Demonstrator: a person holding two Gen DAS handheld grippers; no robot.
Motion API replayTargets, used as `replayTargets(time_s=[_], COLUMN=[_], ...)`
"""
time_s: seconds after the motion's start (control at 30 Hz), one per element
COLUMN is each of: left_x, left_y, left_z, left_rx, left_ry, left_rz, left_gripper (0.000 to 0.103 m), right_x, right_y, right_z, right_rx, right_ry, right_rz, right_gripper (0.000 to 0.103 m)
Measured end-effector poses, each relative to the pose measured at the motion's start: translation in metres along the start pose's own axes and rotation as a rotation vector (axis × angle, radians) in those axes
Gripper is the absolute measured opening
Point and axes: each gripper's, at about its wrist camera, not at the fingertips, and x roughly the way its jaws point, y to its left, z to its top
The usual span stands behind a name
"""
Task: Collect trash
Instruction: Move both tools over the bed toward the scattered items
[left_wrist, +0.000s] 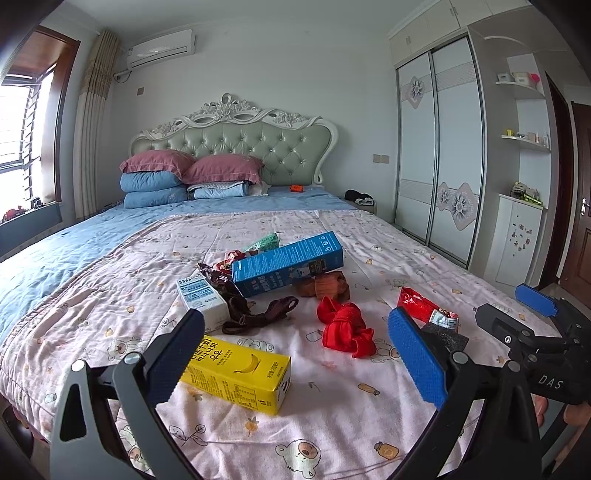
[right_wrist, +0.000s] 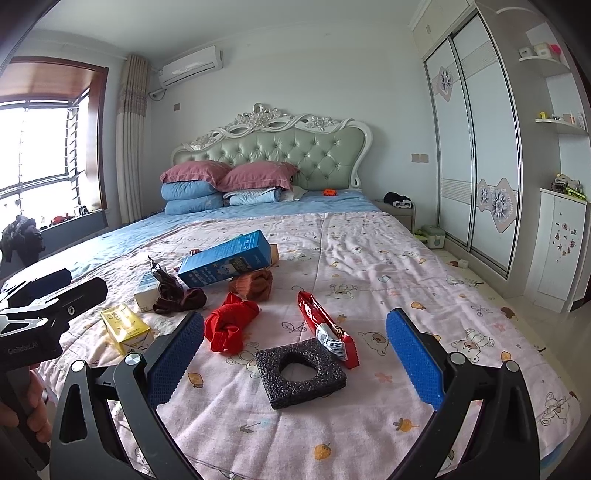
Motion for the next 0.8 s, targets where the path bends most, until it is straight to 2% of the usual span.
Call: replayTargets(time_s=[0.8], left_x=[0.0088], left_y=[0.0078], left_z=[-0.0025], left_rx=[-0.014], left_ry=[0.038], left_rz=[0.021], left_gripper=[0.099], right_x=[0.0035], right_y=[0.0033], right_z=[-0.0003], right_rx=[0.002], right_ry=[0.02], right_rz=[0.021], right_gripper=[0.095])
